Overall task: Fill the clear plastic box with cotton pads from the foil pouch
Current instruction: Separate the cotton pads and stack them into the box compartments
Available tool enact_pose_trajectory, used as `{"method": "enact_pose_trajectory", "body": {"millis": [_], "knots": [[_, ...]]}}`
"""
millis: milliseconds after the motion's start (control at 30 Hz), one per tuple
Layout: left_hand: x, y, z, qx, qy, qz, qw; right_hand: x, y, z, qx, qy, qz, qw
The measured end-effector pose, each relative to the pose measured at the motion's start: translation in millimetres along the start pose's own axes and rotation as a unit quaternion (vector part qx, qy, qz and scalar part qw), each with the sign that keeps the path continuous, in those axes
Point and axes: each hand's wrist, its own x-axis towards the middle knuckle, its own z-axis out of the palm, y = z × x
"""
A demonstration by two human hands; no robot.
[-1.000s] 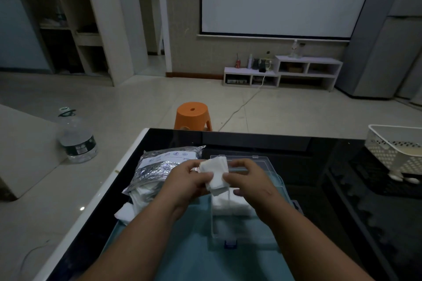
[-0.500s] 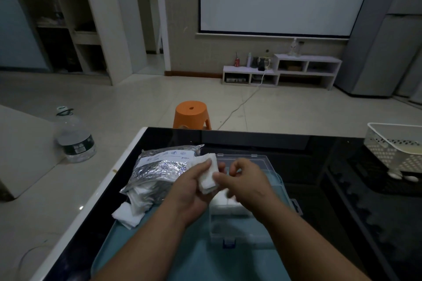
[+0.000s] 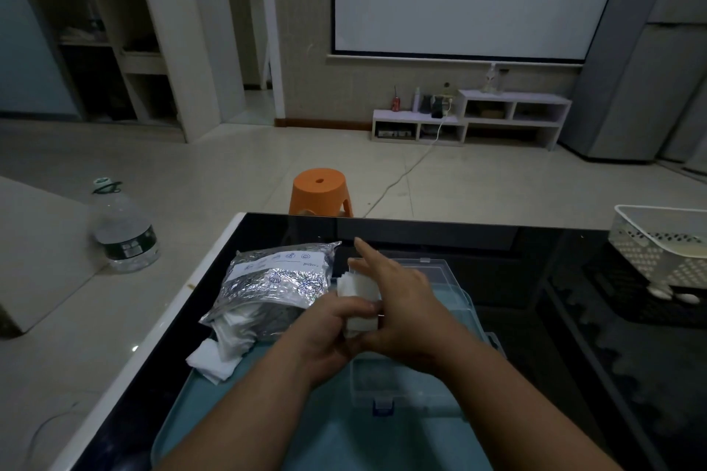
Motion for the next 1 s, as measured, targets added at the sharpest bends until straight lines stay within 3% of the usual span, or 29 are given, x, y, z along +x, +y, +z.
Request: {"method": "enact_pose_trajectory", "body": {"millis": [367,500,633,700,800,1000], "knots": [[4,2,-4,-0.002,-0.04,0.037,0.998,-1,-1,1,-0.05,-0.006,-0.009,0.999],[10,-1,-7,0.005,0.011,0.023,1.0,-3,-4,-5,-0.034,-0.019,-0.013,0.999],[13,-5,-8,0.065,0.098,-0.004,0.993,-4,12,-11,0.031,-0.025,0.068,0.997],[12,-8,-9,0.085,0.131,-0.009,0.988,-2,31,-6,-0.032,-0.043,0.149,0.987],[11,-11,-10,0.114,0.166,-0.018,0.979,1,54,7,-0.141,-0.164,0.261,0.941],[18,-8,-15,0.08,0.198,-0.003,0.977,15,55,24,-0.146,-0.172,0.275,0.934]]}}
